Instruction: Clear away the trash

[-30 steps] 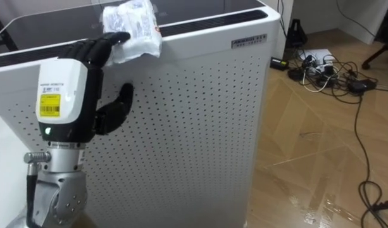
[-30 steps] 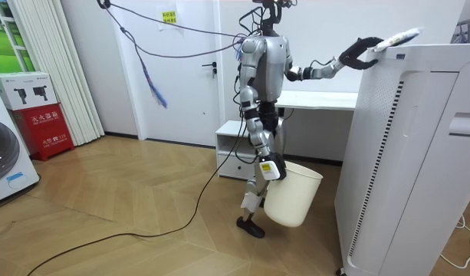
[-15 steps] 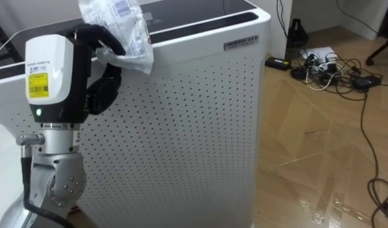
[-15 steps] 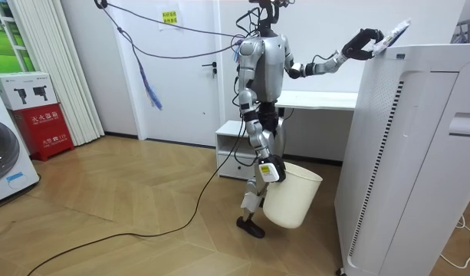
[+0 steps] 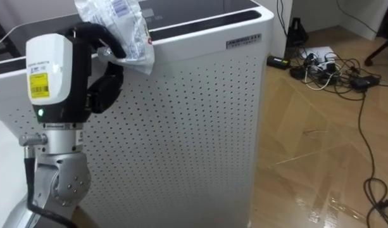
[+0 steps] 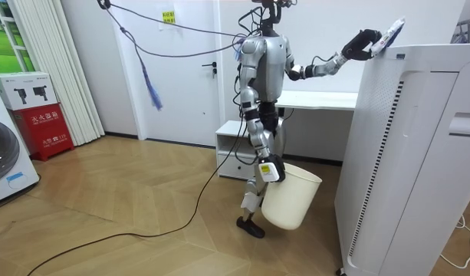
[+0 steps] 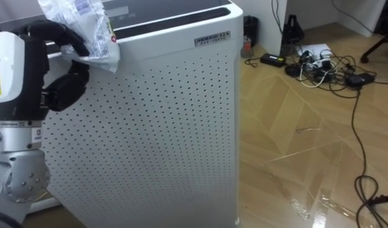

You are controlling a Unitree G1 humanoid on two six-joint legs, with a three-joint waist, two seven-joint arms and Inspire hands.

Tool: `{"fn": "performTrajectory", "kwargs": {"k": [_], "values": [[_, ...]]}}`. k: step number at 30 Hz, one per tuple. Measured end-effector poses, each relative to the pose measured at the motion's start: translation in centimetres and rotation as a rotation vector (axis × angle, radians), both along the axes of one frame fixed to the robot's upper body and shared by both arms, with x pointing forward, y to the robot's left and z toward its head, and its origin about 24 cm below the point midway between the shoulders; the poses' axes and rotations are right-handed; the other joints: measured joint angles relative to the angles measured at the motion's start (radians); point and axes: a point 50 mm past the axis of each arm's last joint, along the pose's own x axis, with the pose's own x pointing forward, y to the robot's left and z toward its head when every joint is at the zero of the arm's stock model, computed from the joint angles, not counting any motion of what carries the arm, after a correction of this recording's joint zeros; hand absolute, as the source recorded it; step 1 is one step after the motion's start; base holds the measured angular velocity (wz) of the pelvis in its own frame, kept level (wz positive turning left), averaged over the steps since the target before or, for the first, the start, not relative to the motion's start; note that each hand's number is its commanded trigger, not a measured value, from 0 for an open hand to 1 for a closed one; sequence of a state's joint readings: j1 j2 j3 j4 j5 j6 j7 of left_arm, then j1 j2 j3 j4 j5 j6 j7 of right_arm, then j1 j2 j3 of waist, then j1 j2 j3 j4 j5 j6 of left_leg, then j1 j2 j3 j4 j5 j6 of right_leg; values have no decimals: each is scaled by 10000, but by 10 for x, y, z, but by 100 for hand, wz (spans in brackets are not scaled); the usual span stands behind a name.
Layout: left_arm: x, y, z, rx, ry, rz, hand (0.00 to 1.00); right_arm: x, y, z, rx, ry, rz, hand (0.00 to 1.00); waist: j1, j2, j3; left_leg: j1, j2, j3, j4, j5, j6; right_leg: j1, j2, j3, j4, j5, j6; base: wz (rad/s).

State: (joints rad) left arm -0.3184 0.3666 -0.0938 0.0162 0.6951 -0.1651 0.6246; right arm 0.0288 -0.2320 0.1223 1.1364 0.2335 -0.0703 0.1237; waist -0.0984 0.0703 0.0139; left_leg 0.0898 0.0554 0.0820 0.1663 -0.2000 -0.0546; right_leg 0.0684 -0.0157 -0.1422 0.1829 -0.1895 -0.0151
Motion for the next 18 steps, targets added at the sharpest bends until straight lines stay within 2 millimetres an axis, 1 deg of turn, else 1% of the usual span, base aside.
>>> {"fn": "performTrajectory", "kwargs": {"k": [1,2,4,5,7,9,10,12,13,16,18], "values": [[-2,-3,2,2,-108,-68,100,0,1,0,10,8,59,100,-3,-49,8,-11,-1,-3,0,0,0,-3,0,-13,-7,0,0,7],[-8,-10,5,-31,-306,-405,100,-1,2,-1,32,49,137,100,-2,-164,-13,-67,2,-4,3,0,0,-37,0,-47,-3,0,0,9],[-18,-28,15,-20,-811,-1219,100,-1,3,-1,45,42,123,100,40,-317,-71,-146,4,-7,-1,0,0,-102,-8,-87,3,2,2,3],[-21,-31,18,-14,-953,-1406,100,0,3,-1,44,21,130,100,35,-334,-82,-155,5,-8,-2,0,0,-108,-7,-86,3,4,5,0],[-32,-43,30,0,-1671,-2076,100,2,3,0,46,-69,152,100,-17,-330,-95,-145,6,-9,-7,-1,0,-104,-12,-33,2,14,21,-2],[-38,-51,36,-116,-2061,-2599,100,3,3,0,19,-76,145,100,-56,-313,-105,-105,6,-27,-7,-1,0,-45,-16,-44,-3,14,22,2],[-40,-54,36,-145,-2123,-2760,100,2,4,0,-27,-51,180,100,-50,-310,-103,-84,7,-27,-7,-1,0,4,-16,-42,-9,14,22,8],[-44,-69,32,-176,-1993,-3531,100,3,6,-1,-172,2,378,100,-43,-302,-101,42,13,-21,-28,-1,0,180,-16,-91,-21,14,22,11],[-44,-73,31,-147,-1905,-3753,100,3,7,-1,-196,-7,450,100,-33,-305,-100,78,14,-21,-36,0,0,210,-14,-102,-15,14,22,9],[-50,-89,25,241,-1553,-4913,100,17,14,2,-188,-390,1028,100,20,-306,-90,76,8,-16,-46,-1,0,144,-16,-18,-5,14,22,0],[-52,-94,22,413,-1343,-5226,100,22,19,3,-114,-531,1335,100,20,-314,-84,76,8,-15,-47,-1,0,147,-17,-25,-5,14,22,0]]}}
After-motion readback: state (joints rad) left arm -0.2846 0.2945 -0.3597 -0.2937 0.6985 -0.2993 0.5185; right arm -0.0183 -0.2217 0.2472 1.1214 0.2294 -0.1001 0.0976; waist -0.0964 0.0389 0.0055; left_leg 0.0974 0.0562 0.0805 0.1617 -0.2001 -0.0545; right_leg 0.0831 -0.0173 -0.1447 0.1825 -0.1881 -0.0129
